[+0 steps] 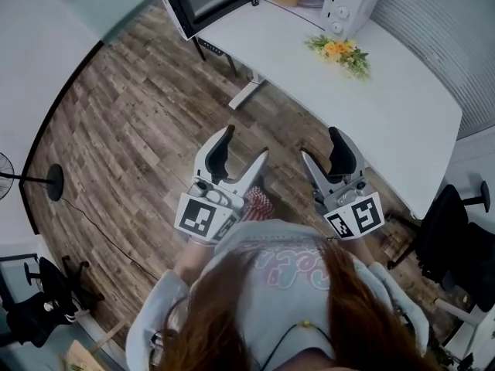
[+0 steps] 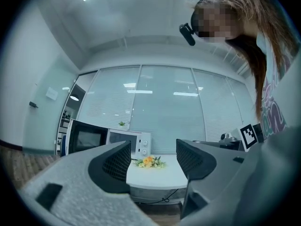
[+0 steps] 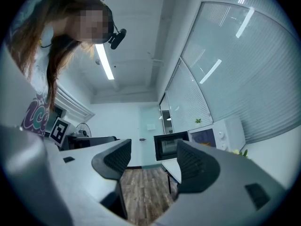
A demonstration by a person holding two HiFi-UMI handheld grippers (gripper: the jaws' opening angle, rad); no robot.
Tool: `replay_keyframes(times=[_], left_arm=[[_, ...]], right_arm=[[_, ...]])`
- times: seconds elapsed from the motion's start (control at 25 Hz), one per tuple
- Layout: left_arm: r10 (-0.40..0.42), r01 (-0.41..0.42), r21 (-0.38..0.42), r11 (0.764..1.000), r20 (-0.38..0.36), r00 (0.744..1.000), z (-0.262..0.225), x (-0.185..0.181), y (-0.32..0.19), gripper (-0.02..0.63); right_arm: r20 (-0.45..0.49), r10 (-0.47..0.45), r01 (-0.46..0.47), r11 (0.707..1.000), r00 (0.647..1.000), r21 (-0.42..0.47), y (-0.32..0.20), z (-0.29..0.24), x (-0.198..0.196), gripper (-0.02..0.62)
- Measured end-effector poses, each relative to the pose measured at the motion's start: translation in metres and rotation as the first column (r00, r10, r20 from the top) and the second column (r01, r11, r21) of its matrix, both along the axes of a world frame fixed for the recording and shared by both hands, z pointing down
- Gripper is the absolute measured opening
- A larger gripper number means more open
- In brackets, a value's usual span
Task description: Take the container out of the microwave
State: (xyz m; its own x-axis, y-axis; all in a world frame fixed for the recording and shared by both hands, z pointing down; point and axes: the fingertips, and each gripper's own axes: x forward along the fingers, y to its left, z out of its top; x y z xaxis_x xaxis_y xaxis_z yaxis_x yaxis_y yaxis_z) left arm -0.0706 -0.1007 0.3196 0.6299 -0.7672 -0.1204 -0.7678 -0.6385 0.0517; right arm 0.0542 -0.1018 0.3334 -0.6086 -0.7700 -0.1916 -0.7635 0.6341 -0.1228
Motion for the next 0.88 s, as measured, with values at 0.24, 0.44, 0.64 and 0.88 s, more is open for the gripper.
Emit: replay_keyframes(times=[0.24, 0.44, 0.64, 0.88], left_arm=[[0.041, -0.041, 0.009, 0.999, 0.005, 0.999, -0.009, -0.011, -0.057, 0.285], [0.065, -0.065, -0.008, 0.998, 0.018, 0.998, -0.006, -0.024, -0.099, 0.285], [0.100, -0.100, 0.007, 0.995, 0.011, 0.995, -0.010, -0.034, -0.134, 0.285], [0.142, -0.142, 0.012, 0.990, 0.011, 0.990, -0.010, -0.042, -0.167, 0.285]], right_arm=[[0.006, 0.047, -0.047, 0.999, 0.999, -0.005, -0.053, -0.004, -0.011, 0.290], [0.004, 0.079, -0.079, 0.997, 0.997, -0.009, -0.093, -0.006, -0.021, 0.290], [0.001, 0.098, -0.098, 0.995, 0.995, -0.011, -0.124, -0.007, -0.034, 0.290], [0.001, 0.125, -0.125, 0.992, 0.992, -0.013, -0.151, -0.007, -0.046, 0.290]])
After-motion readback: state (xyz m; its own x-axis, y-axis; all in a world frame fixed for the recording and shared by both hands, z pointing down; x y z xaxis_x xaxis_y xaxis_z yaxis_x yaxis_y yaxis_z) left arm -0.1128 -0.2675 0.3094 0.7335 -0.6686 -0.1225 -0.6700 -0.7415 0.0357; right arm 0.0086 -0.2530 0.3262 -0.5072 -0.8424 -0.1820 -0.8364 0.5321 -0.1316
